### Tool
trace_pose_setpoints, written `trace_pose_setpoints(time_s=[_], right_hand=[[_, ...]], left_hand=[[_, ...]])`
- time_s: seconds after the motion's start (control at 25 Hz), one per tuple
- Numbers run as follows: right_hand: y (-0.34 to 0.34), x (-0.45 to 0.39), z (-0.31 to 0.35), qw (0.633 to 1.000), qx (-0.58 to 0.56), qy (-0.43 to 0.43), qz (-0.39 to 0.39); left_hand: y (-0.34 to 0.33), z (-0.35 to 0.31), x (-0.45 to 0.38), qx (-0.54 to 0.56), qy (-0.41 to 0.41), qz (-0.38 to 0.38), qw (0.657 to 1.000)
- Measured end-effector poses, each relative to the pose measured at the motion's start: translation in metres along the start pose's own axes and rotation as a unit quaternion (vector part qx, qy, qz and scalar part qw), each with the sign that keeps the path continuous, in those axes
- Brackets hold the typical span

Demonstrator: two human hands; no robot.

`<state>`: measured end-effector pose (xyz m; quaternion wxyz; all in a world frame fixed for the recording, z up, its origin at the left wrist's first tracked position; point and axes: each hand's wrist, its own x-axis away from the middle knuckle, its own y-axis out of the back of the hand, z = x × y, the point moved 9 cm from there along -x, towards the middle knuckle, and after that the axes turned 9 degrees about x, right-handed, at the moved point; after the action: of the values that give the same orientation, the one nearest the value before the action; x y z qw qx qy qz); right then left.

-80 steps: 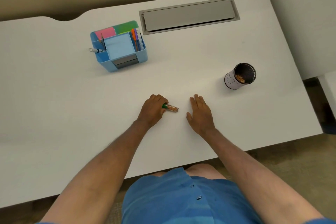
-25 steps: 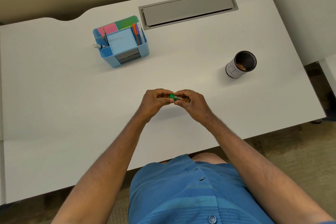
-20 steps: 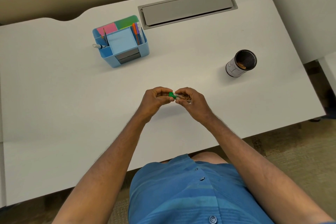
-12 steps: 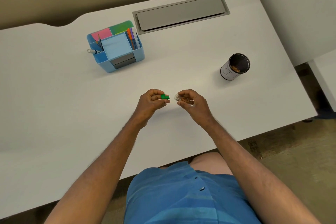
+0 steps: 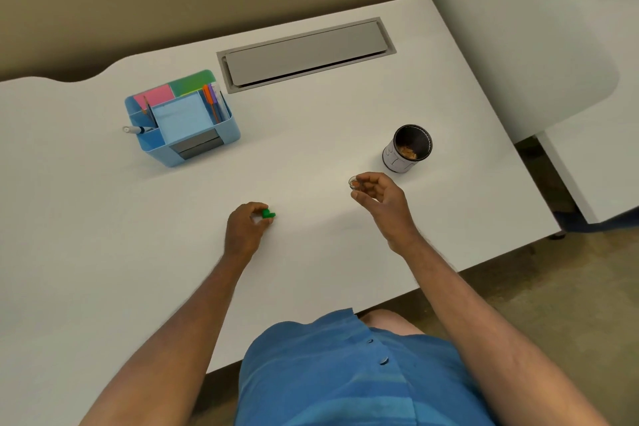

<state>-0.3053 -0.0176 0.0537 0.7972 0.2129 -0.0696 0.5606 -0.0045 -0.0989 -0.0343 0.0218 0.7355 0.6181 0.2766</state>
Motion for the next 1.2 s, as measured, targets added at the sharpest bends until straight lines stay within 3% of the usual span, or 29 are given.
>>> trace_pose_setpoints(time_s=[0.28,0.44,0.6,0.8,1.0,1.2], right_hand=[[0.030,-0.014,-0.006,1.000,0.015,-0.004,-0.003],[0.055,-0.023,-0.007,0.999,0.034,0.000,-0.033],[0.099,-0.038,-0.004,0.992,0.085,0.015,-0.093],[0.148,-0.063,0.004,0.963,0.226,0.051,-0.139],[0.159,-0.084,0.005,0.911,0.396,0.062,-0.093],[0.152,-0.093,0.013,0.886,0.451,0.085,-0.070]], left_hand=[[-0.015,-0.009,-0.001,-0.109,-0.026,-0.014,0.994],[-0.032,-0.047,0.005,-0.171,-0.061,-0.072,0.981],[-0.119,-0.123,-0.006,-0.112,-0.159,0.037,0.980],[-0.228,-0.178,-0.028,-0.065,-0.139,0.155,0.976],[-0.276,-0.194,-0.044,-0.072,-0.147,0.174,0.971],[-0.285,-0.200,-0.046,-0.078,-0.187,0.164,0.965]])
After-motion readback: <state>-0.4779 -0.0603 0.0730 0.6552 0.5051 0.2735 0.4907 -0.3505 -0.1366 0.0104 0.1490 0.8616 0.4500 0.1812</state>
